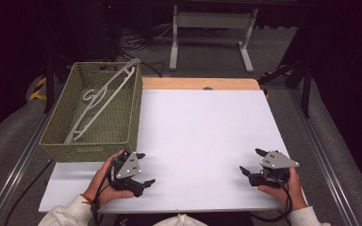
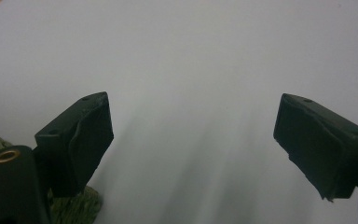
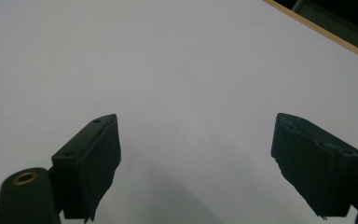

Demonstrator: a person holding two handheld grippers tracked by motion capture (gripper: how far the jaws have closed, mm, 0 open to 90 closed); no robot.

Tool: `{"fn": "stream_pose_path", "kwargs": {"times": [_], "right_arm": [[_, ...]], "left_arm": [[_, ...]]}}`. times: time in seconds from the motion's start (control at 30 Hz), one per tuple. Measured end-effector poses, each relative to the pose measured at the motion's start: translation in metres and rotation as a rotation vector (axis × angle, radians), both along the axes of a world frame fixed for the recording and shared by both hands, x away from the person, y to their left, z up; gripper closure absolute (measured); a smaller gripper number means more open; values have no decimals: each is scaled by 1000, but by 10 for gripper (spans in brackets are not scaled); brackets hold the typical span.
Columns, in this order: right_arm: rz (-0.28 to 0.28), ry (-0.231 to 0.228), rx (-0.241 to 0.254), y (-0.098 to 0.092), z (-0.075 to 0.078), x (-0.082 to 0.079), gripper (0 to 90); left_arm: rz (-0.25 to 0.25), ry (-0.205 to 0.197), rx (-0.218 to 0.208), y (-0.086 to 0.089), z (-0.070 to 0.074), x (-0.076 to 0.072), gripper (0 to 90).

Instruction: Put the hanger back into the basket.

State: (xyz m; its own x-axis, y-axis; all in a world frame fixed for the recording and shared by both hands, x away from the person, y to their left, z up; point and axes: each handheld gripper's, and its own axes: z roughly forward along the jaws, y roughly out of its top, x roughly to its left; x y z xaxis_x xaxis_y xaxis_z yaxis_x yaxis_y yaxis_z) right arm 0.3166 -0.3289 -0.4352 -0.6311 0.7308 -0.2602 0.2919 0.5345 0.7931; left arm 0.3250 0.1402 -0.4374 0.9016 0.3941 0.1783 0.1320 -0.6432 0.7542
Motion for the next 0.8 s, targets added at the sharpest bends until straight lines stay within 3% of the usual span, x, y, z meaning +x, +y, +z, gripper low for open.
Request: {"fn": "stream_pose_path", "kwargs": {"times": [0.37, 0.5, 0.6, 0.67, 0.8], "right_arm": [[19, 0, 6, 3, -2, -9, 158], [31, 2, 3, 5, -2, -10, 157], [35, 2, 0, 7, -2, -11, 157], [40, 2, -6, 8, -3, -12, 157], [40, -2, -5, 8, -3, -13, 157]], "left_arm": [[47, 86, -4, 28, -19, -6, 118], [72, 110, -42, 40, -21, -8, 104], [97, 111, -23, 46, -24, -7, 92], [108, 134, -41, 49, -25, -7, 87], [115, 132, -37, 52, -25, -7, 77]]}}
